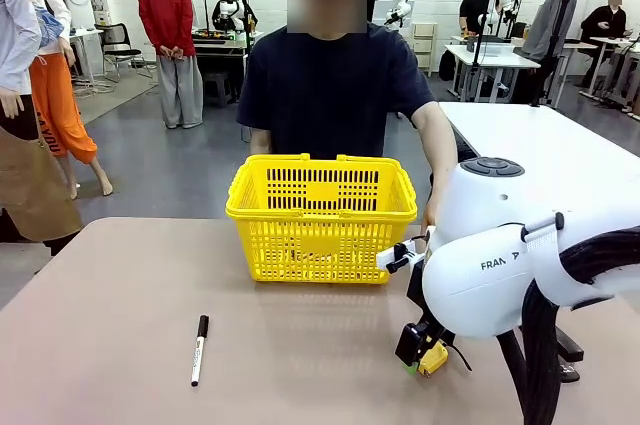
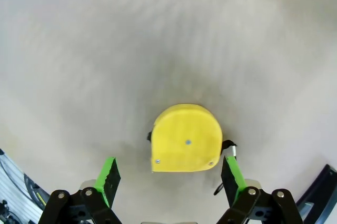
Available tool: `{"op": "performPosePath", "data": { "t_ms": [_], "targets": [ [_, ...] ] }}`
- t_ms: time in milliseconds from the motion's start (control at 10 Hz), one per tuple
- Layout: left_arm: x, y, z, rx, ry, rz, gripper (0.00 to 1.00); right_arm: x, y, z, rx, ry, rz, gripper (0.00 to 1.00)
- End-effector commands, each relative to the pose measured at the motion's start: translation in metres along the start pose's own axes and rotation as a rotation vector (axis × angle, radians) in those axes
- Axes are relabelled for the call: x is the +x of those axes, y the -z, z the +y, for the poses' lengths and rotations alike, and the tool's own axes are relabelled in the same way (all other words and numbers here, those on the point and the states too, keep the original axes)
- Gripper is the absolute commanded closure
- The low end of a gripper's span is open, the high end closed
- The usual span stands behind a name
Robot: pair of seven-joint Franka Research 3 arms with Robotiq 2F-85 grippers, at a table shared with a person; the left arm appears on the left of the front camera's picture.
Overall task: Place the items the person wants into the basket.
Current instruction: Pick up the item the person points to and place it in the Market Basket.
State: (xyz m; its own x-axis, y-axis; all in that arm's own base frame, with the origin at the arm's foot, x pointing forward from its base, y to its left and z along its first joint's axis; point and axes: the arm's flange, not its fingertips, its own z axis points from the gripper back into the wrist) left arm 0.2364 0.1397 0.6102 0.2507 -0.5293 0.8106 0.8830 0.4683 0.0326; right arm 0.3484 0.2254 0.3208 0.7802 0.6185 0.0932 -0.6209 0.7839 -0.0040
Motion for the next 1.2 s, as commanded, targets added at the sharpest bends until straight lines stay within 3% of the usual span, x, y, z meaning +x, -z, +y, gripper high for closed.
{"op": "performPosePath", "data": {
  "t_ms": [0, 1000, 1100],
  "targets": [
    [-0.001, -0.001, 0.000, -0.008, 0.021, -0.010, 0.00, -0.021, 0.016, -0.015, -0.020, 0.018, -0.010, 0.00],
    [-0.001, -0.001, 0.000, -0.008, 0.021, -0.010, 0.00, -0.001, 0.025, -0.020, 0.044, -0.045, -0.054, 0.00],
    [-0.001, -0.001, 0.000, -0.008, 0.021, -0.010, 0.00, -0.002, 0.025, -0.020, 0.041, -0.067, -0.055, 0.56]
  ]
}}
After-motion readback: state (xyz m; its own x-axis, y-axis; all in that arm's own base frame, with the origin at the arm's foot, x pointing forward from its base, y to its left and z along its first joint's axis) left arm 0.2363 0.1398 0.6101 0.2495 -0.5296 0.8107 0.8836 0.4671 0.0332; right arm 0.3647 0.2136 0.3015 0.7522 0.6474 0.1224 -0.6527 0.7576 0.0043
